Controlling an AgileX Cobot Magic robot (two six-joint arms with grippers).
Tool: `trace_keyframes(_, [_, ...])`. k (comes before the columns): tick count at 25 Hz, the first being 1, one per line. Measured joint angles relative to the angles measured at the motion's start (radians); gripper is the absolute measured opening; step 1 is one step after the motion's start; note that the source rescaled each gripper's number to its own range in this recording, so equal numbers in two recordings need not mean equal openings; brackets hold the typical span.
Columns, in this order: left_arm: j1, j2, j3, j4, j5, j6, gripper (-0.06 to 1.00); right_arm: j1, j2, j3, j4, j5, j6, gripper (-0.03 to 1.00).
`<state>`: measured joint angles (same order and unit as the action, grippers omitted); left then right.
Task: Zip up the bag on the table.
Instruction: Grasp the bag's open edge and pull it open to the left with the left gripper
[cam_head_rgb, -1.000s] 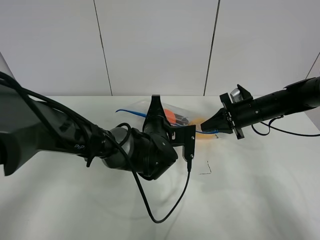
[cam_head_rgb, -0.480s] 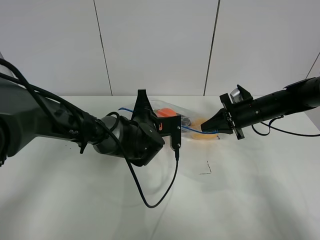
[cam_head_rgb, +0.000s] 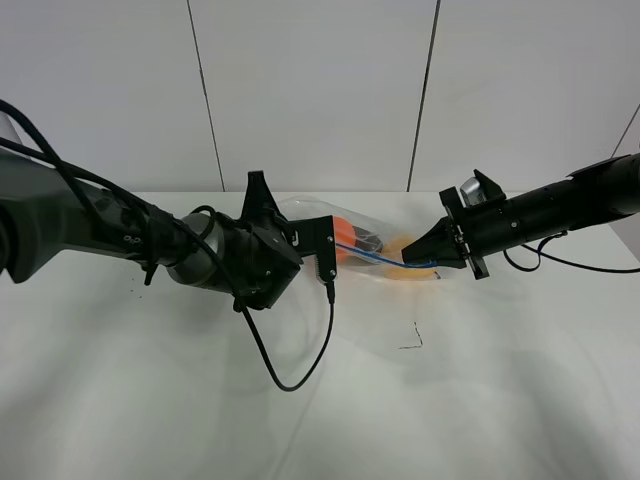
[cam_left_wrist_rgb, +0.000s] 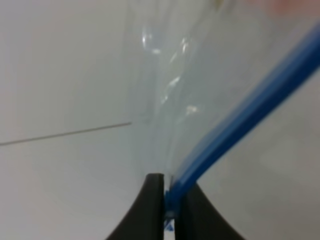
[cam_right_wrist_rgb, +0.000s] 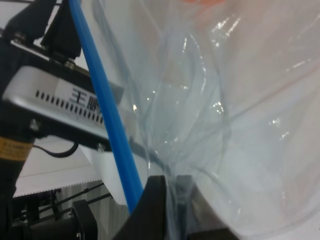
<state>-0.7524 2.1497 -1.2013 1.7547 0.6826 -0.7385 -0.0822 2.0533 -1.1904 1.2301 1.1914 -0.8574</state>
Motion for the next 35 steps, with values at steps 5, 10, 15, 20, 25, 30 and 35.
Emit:
trace_keyframes(5, [0.042,0.0,0.0,0.0,-0.008,0.0,0.0,0.0,0.0,0.0,-0.001,0.001,0.0,0.0])
trace_keyframes(10, [0.069,0.0,0.0,0.0,-0.014,0.001,0.0,0.0,0.0,0.0,-0.004,0.001,0.0,0.0])
trace_keyframes(15, [0.079,0.0,0.0,0.0,-0.02,0.001,0.0,0.0,0.0,0.0,-0.005,0.001,0.0,0.0])
trace_keyframes(20, [0.089,0.0,0.0,0.0,-0.034,0.001,0.0,0.0,0.0,0.0,-0.005,0.001,0.0,0.0])
trace_keyframes(25, [0.101,0.0,0.0,0.0,-0.039,0.001,0.0,0.0,0.0,0.0,-0.005,0.002,0.0,0.0])
trace_keyframes(30, [0.12,0.0,0.0,0.0,-0.038,0.001,0.0,0.0,0.0,0.0,-0.007,0.002,0.001,0.0])
trace_keyframes(35, [0.123,0.0,0.001,0.0,-0.042,0.001,0.0,0.0,0.0,0.0,-0.006,0.002,0.001,0.0])
